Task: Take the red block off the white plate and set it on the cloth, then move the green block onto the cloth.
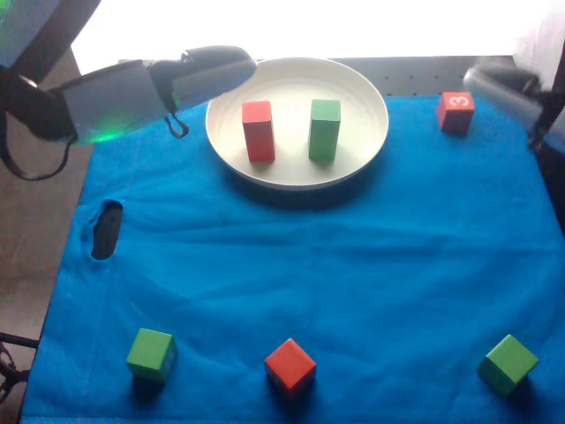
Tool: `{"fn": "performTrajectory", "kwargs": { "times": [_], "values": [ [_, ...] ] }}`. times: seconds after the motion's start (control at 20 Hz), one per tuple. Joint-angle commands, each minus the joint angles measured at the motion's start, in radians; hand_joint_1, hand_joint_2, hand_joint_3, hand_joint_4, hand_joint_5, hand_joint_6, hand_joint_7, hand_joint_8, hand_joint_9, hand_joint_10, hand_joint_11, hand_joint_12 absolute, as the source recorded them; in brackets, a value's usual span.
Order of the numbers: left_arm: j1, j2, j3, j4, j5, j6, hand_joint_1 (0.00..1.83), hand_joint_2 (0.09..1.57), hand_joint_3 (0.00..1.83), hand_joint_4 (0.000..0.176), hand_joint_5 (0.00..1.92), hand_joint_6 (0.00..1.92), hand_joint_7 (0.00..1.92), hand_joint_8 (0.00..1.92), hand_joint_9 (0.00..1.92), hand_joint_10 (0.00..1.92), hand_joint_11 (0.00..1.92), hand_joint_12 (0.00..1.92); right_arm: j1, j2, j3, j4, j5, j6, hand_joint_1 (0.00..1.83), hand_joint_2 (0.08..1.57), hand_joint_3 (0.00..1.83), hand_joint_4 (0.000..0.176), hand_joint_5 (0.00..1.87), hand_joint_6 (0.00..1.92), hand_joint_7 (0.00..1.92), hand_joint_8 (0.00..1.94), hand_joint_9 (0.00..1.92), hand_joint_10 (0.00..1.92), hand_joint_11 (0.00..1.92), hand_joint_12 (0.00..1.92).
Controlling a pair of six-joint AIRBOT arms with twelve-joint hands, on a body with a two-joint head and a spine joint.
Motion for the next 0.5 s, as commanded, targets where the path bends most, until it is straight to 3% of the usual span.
{"fn": "performTrajectory", "kwargs": {
  "times": [0.0,0.15,0.3,0.45],
  "values": [
    [-0.010,0.008,-0.002,0.001,-0.113,0.000,0.74,1.08,0.00,0.000,0.41,0.37,0.51,0.11,0.36,0.46,0.00,1.37,0.006,0.006,-0.003,-0.034,-0.120,-0.002,0.86,1.01,0.00,0.010,0.16,0.03,0.34,0.03,0.00,0.00,0.00,0.00],
    [-0.009,0.017,-0.005,-0.011,-0.121,0.000,0.74,1.08,0.00,0.000,0.41,0.37,0.51,0.11,0.36,0.46,0.00,1.37,0.002,0.008,0.001,-0.034,-0.133,-0.001,0.86,1.01,0.00,0.010,0.16,0.02,0.34,0.03,0.00,0.00,0.00,0.00],
    [-0.007,0.010,0.009,-0.045,-0.099,-0.017,0.74,1.08,0.00,0.000,0.41,0.36,0.51,0.10,0.36,0.46,0.00,1.37,0.002,0.009,0.029,-0.034,-0.134,0.069,0.86,1.01,0.00,0.010,0.16,0.02,0.34,0.03,0.00,0.00,0.00,0.00],
    [-0.046,-0.024,0.064,-0.067,0.047,-0.024,0.74,1.08,0.00,0.000,0.41,0.36,0.52,0.10,0.36,0.46,0.00,1.37,0.003,0.004,0.049,-0.034,-0.036,0.070,0.86,1.01,0.00,0.010,0.16,0.02,0.34,0.03,0.00,0.00,0.00,0.00]
  ]
}}
